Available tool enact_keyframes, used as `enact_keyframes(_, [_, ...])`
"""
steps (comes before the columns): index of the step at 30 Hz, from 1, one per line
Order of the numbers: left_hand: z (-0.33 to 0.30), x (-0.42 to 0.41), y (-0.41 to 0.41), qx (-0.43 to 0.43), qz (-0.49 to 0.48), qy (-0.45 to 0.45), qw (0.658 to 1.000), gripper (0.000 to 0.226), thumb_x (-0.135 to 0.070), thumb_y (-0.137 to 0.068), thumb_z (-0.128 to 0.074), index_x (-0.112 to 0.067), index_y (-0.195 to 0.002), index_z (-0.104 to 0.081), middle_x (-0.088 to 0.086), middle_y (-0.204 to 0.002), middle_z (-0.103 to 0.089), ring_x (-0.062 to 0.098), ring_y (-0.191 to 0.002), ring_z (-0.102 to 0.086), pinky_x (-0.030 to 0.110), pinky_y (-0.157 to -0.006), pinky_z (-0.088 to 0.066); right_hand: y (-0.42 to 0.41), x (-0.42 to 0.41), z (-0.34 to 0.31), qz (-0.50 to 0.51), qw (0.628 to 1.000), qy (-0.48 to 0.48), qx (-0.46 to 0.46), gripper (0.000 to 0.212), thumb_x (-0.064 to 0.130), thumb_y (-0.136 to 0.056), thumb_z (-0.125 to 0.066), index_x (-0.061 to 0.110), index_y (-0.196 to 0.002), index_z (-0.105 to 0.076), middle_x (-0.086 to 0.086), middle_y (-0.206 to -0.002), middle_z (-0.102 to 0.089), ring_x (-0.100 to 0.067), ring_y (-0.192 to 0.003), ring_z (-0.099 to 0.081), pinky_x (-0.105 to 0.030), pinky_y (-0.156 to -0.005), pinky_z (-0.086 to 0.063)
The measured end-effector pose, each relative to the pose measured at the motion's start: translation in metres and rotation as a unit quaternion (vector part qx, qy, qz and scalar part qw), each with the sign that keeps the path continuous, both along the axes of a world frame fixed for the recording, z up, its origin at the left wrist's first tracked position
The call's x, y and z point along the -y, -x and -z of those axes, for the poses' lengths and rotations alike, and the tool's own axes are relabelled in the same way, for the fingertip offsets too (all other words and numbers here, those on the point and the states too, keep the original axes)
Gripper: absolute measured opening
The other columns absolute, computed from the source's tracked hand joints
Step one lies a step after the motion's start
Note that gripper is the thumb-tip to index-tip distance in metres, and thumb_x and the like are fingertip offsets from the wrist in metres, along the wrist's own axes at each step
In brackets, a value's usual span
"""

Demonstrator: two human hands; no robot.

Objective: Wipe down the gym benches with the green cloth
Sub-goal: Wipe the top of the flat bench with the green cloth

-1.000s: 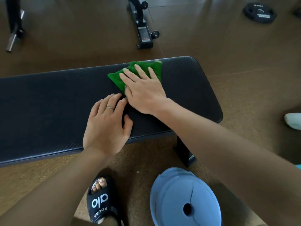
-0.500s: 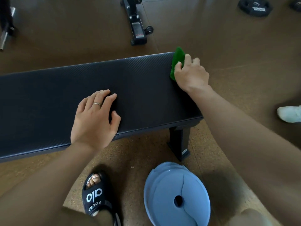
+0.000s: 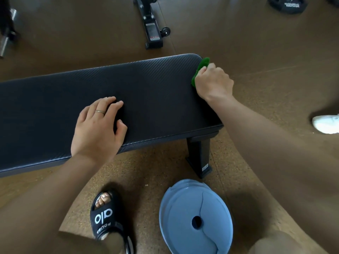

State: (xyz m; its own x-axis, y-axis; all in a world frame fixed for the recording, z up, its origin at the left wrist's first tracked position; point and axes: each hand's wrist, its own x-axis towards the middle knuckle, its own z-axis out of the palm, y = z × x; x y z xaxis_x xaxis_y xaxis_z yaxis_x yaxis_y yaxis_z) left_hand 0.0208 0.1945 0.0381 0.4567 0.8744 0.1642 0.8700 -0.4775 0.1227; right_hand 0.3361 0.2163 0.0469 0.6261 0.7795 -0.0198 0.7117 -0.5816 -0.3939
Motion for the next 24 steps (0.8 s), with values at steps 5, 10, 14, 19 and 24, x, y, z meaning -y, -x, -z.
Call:
enact_keyframes(5, [0.001, 0.005, -0.001, 0.002, -0.007, 0.012, 1.0, 0.045, -0.027, -0.103, -0.048, -0.016, -0.146, -0.05, 0.006, -0.154, -0.045, 0.029, -0.145, -0.038, 0.049, -0.122, -0.025, 0.021, 0.088, 0.009, 0.009, 0.999, -0.004, 0.038, 0.045, 0.039, -0.111, -0.024, 0.011, -0.138, -0.048, -0.017, -0.125, -0.058, -0.037, -0.107, -0.061, -0.038, -0.077, -0.032])
enact_keyframes(10, [-0.001, 0.006, -0.001, 0.004, -0.005, 0.012, 1.0, 0.044, -0.026, -0.104, -0.047, -0.015, -0.146, -0.05, 0.006, -0.154, -0.045, 0.029, -0.144, -0.038, 0.049, -0.122, -0.026, 0.038, 0.107, 0.015, 0.054, 0.998, -0.027, 0.019, 0.046, 0.036, -0.11, -0.027, 0.01, -0.143, -0.047, -0.015, -0.131, -0.053, -0.035, -0.112, -0.057, -0.038, -0.078, -0.034])
enact_keyframes(14, [-0.002, 0.004, -0.001, 0.014, -0.009, 0.013, 1.0, 0.044, -0.026, -0.103, -0.048, -0.015, -0.146, -0.051, 0.006, -0.153, -0.046, 0.029, -0.144, -0.038, 0.049, -0.122, -0.026, 0.01, 0.065, 0.0, 0.054, 0.997, 0.002, -0.062, 0.048, 0.035, -0.11, -0.023, 0.01, -0.132, -0.057, -0.013, -0.127, -0.062, -0.033, -0.112, -0.06, -0.041, -0.085, -0.036])
enact_keyframes(19, [0.001, 0.008, -0.002, 0.016, -0.007, -0.004, 1.0, 0.043, -0.025, -0.103, -0.048, -0.015, -0.145, -0.051, 0.006, -0.152, -0.047, 0.03, -0.142, -0.04, 0.05, -0.121, -0.027, 0.015, 0.07, 0.002, 0.035, 0.999, -0.011, -0.025, 0.048, 0.036, -0.111, -0.022, 0.01, -0.138, -0.052, -0.014, -0.133, -0.058, -0.036, -0.115, -0.06, -0.043, -0.084, -0.037])
enact_keyframes(24, [0.004, 0.007, -0.002, 0.016, -0.009, -0.011, 1.0, 0.042, -0.025, -0.104, -0.046, -0.016, -0.145, -0.05, 0.005, -0.152, -0.046, 0.029, -0.143, -0.038, 0.048, -0.122, -0.025, 0.05, 0.113, 0.031, 0.054, 0.993, -0.096, 0.045, 0.052, 0.035, -0.11, -0.029, 0.012, -0.156, -0.04, -0.013, -0.152, -0.045, -0.035, -0.129, -0.05, -0.044, -0.09, -0.049])
